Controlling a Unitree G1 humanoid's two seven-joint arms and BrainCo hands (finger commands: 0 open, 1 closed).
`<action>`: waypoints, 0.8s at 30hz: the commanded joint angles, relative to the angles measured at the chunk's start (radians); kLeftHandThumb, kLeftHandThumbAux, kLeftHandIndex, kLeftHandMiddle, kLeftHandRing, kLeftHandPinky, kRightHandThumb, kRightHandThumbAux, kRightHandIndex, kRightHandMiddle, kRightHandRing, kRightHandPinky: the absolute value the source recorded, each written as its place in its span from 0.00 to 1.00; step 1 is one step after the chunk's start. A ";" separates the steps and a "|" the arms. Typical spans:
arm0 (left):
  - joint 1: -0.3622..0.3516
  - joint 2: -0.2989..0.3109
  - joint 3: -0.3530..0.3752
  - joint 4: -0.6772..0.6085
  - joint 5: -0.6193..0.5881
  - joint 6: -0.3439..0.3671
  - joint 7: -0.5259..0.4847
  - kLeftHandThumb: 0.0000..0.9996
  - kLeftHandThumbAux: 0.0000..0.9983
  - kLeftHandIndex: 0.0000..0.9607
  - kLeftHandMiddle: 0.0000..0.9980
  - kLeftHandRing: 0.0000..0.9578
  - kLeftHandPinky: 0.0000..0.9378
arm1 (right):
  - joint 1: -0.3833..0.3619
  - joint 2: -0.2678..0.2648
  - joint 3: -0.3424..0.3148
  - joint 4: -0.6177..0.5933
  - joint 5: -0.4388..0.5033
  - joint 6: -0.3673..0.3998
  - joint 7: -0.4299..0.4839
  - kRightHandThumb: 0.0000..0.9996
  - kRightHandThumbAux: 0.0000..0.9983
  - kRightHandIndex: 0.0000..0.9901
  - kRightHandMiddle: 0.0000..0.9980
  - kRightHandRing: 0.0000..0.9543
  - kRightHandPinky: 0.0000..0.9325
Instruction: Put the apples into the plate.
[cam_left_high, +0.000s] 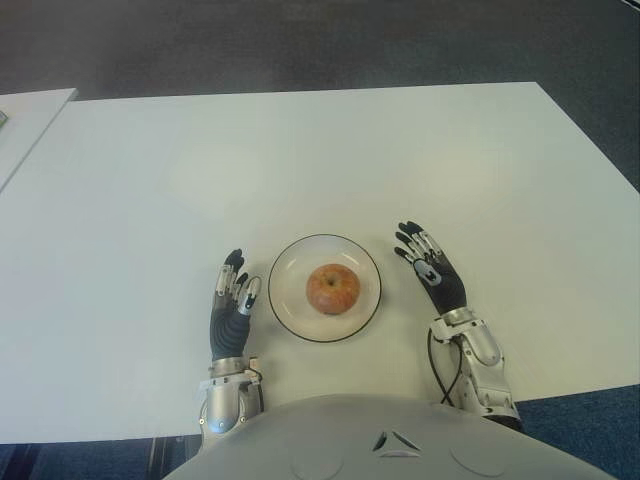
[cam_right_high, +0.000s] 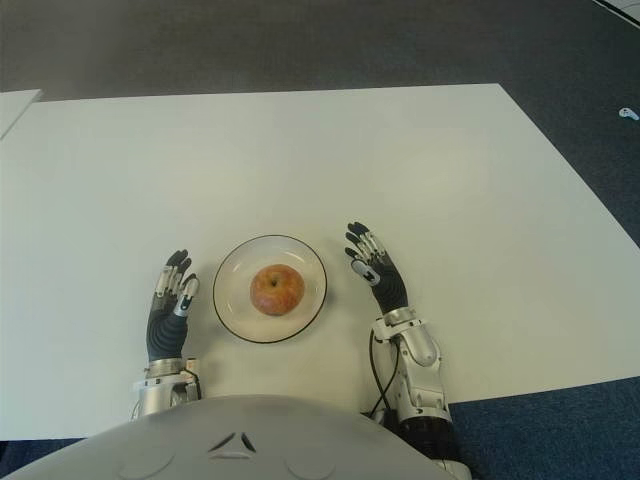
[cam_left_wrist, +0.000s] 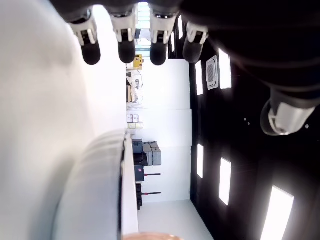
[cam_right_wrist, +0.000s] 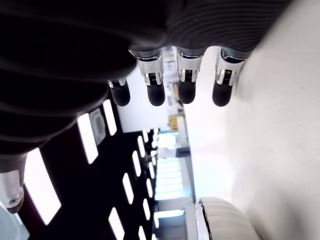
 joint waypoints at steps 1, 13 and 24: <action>-0.005 -0.008 0.015 0.029 -0.013 -0.027 -0.007 0.07 0.40 0.07 0.07 0.05 0.04 | 0.017 0.034 0.022 0.135 -0.045 -0.043 -0.026 0.16 0.49 0.01 0.01 0.00 0.00; -0.004 -0.024 0.044 0.056 0.024 -0.054 0.012 0.08 0.43 0.10 0.07 0.05 0.05 | 0.006 0.069 0.042 0.176 -0.083 -0.113 -0.069 0.17 0.49 0.00 0.00 0.00 0.00; -0.013 -0.026 0.064 0.081 0.059 -0.081 0.022 0.07 0.47 0.11 0.06 0.04 0.04 | 0.000 0.079 0.046 0.178 -0.083 -0.129 -0.071 0.17 0.51 0.00 0.00 0.00 0.00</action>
